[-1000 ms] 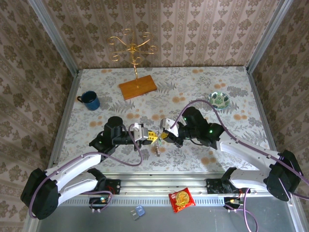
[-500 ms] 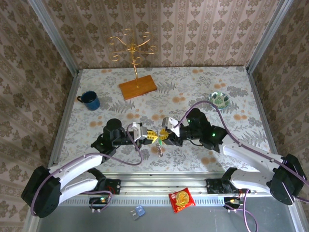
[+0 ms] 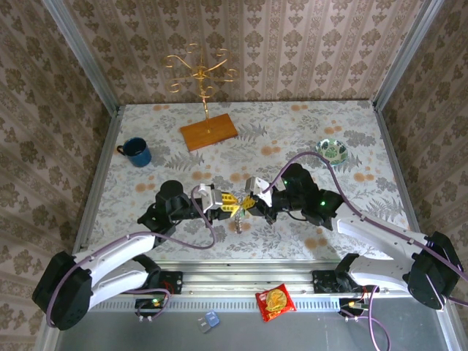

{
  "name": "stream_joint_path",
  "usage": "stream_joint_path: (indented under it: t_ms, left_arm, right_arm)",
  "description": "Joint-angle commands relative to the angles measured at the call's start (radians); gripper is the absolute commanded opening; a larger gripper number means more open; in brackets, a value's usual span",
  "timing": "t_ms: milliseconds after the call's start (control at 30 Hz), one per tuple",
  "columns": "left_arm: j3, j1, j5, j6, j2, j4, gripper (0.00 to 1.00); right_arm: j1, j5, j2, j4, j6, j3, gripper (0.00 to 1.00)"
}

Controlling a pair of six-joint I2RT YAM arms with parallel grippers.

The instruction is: Put the keys on the keyring

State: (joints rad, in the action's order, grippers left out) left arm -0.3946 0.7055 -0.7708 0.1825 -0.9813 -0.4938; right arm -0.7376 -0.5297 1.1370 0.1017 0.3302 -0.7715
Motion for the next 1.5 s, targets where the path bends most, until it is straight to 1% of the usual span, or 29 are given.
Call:
stream_joint_path:
  t_ms: [0,200,367,467,600,667,733,800,867,1000,1200,1267,1467]
  left_arm:
    - [-0.064,-0.002,0.031,0.099,0.038,0.167,0.21]
    - [-0.132,-0.001,0.029,0.203,0.03,0.348,0.2]
    - [-0.163,-0.001,0.005,0.235,0.005,0.386,0.18]
    - [-0.173,-0.002,-0.003,0.242,-0.004,0.389,0.13]
    - [-0.173,-0.001,-0.019,0.241,-0.005,0.385,0.01]
    - [-0.165,-0.003,-0.026,0.234,-0.002,0.368,0.0]
    - [-0.147,-0.003,-0.028,0.216,0.005,0.327,0.0]
    - [-0.127,-0.003,-0.031,0.196,0.013,0.283,0.0]
    - [-0.111,-0.003,-0.035,0.178,0.015,0.246,0.0]
    - [-0.095,-0.004,-0.05,0.154,0.013,0.2,0.0]
    - [-0.084,-0.003,-0.06,0.138,0.005,0.163,0.0]
    - [-0.082,-0.003,-0.063,0.135,0.003,0.157,0.0]
    - [-0.082,-0.005,-0.07,0.13,0.001,0.149,0.0]
  right_arm:
    - [-0.004,0.02,0.002,0.125,0.098,-0.084,0.0]
    - [-0.038,0.077,0.058,0.29,0.22,-0.188,0.0]
    - [-0.072,0.108,0.095,0.34,0.269,-0.248,0.0]
    - [-0.092,0.122,0.115,0.368,0.29,-0.278,0.0]
    - [-0.092,0.104,0.103,0.339,0.261,-0.273,0.0]
    - [-0.083,0.095,0.079,0.296,0.228,-0.249,0.08]
    - [-0.06,0.085,0.051,0.254,0.183,-0.212,0.19]
    - [-0.038,0.079,0.023,0.216,0.146,-0.171,0.25]
    - [-0.023,0.077,-0.003,0.183,0.118,-0.129,0.28]
    - [-0.019,0.094,-0.026,0.14,0.087,-0.067,0.29]
    - [-0.019,0.079,0.003,0.093,0.063,-0.046,0.29]
    - [-0.019,0.076,0.018,0.081,0.062,-0.043,0.26]
    - [-0.02,0.047,0.059,0.06,0.061,-0.052,0.08]
